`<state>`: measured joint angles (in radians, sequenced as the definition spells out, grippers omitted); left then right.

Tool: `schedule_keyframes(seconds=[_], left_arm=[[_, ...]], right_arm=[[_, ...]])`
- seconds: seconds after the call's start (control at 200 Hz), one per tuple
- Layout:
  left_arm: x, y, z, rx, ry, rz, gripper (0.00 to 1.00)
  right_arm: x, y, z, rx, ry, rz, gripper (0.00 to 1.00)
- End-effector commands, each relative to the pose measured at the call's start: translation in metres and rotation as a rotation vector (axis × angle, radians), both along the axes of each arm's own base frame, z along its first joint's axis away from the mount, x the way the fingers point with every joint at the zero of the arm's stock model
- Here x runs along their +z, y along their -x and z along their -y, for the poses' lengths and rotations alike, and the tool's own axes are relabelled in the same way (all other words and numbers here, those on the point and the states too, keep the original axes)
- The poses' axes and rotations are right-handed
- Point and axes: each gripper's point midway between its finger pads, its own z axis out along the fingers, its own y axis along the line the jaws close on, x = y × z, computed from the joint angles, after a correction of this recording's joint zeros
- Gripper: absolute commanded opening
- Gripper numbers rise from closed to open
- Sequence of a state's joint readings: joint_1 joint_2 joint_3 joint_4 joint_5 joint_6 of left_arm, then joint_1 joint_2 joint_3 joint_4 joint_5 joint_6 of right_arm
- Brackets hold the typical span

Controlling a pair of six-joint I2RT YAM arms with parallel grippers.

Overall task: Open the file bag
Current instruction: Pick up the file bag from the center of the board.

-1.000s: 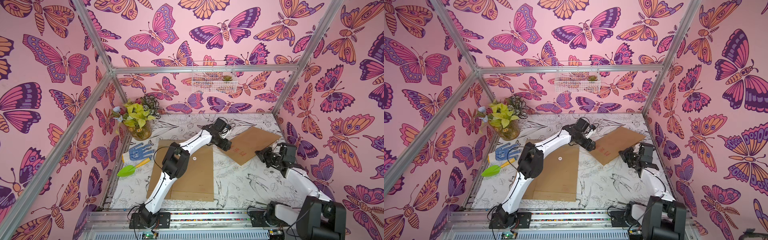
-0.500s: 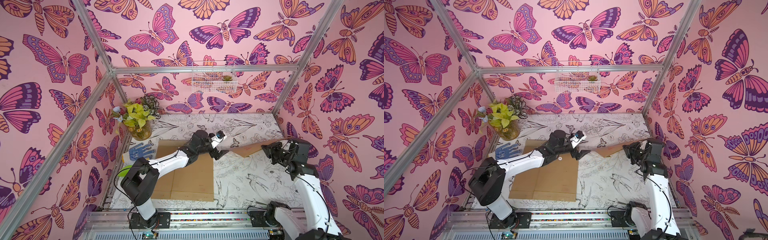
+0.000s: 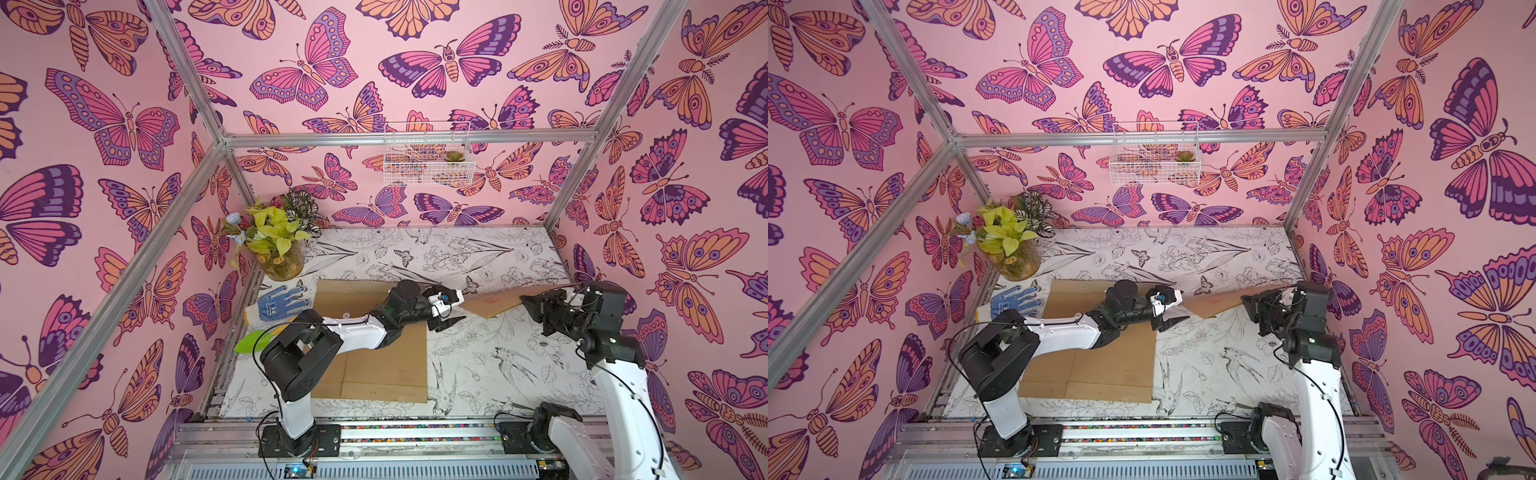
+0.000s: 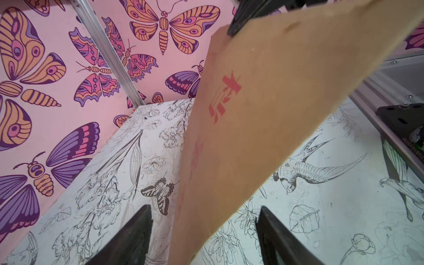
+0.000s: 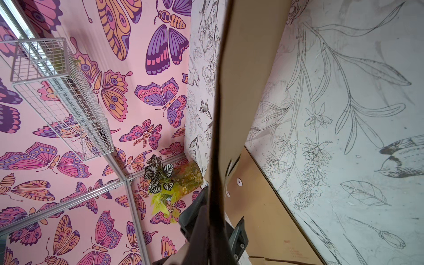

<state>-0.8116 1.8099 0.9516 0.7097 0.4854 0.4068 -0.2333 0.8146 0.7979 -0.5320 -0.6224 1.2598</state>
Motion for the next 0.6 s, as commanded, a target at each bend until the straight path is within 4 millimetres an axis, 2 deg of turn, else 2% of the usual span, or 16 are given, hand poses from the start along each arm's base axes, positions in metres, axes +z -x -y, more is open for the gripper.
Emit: schedule_keyframes(seconds=[0.0,0.175,0.255,0.376,0.436,0.501,0.591], left_arm=[[-0.01,0.002,0.002,-0.041,-0.032,0.015,0.68],[-0.023,-0.003,0.001,-0.033,-0.068,0.019,0.38],[-0.022,-0.011,-0.002,0.005,-0.07,0.027,0.25],[-0.016,-0.021,-0.007,0.065,-0.071,0.044,0.01],[-0.01,-0.025,-0.01,0.088,-0.071,0.054,0.0],[-0.004,-0.029,-0.013,0.118,-0.078,0.049,0.0],[0.006,-0.032,-0.02,0.146,-0.114,0.015,0.0]], right_arm=[[0.016,0.004,0.0,-0.008,-0.005,0.027,0.0],[0.024,0.004,-0.001,-0.008,-0.009,0.043,0.0],[0.025,0.004,0.001,-0.013,-0.003,0.047,0.0],[0.028,-0.001,0.001,0.003,0.004,0.05,0.0],[0.034,-0.005,0.002,0.012,0.023,0.065,0.01],[0.047,-0.006,-0.001,0.048,0.041,0.107,0.13],[0.071,-0.009,0.003,0.061,0.12,0.188,0.54]])
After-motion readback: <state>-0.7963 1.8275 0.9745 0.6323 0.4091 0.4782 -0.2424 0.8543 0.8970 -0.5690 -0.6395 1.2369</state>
